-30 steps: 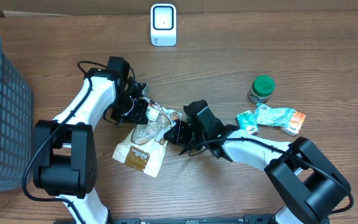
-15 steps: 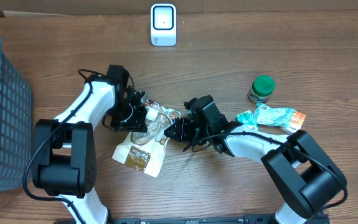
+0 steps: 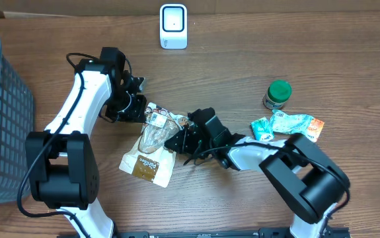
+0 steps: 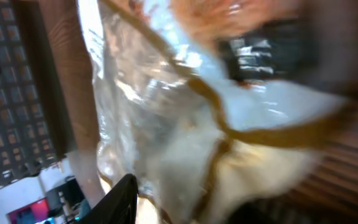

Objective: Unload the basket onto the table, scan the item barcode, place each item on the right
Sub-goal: 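Lift the bag with both grippers toward the scanner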

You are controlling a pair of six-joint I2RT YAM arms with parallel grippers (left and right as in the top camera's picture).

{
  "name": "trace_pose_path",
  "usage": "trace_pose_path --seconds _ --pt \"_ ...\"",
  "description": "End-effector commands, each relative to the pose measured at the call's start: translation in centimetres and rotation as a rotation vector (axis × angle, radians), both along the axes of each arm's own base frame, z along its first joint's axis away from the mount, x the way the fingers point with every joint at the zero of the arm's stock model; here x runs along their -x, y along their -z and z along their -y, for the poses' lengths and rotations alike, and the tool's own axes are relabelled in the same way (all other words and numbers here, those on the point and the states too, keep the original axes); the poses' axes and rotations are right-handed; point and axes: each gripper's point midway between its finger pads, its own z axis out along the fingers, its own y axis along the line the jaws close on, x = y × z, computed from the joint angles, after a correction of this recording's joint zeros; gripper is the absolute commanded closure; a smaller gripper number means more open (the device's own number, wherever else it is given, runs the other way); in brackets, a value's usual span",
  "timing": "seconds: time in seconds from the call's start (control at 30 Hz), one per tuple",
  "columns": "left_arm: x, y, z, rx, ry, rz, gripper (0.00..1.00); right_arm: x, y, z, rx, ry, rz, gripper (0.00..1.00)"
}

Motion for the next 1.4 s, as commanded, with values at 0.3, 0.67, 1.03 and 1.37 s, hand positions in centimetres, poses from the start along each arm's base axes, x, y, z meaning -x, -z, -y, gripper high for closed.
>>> trace_pose_path --seconds 0.3,0.67,1.03,1.37 --pt "4.5 6.0 -0.2 0.013 0.056 -0.091 0.96 -0.3 2.4 0.3 0.019 0.071 -0.062 0.7" --pt "5.4 8.7 1.2 0.1 -0.011 -0.068 0.96 -0.1 1.9 -0.2 -0.009 0.047 -0.065 0.81" --pt "5.4 8.3 2.2 0.165 -0.022 -0.076 0.96 -0.5 1.5 -1.0 -0.009 0.064 -0.008 0.69" --pt "4.6 7.9 2.2 0.165 -0.057 -0.066 0.96 1.7 1.5 -2.0 -0.023 0.003 -0.066 0.85"
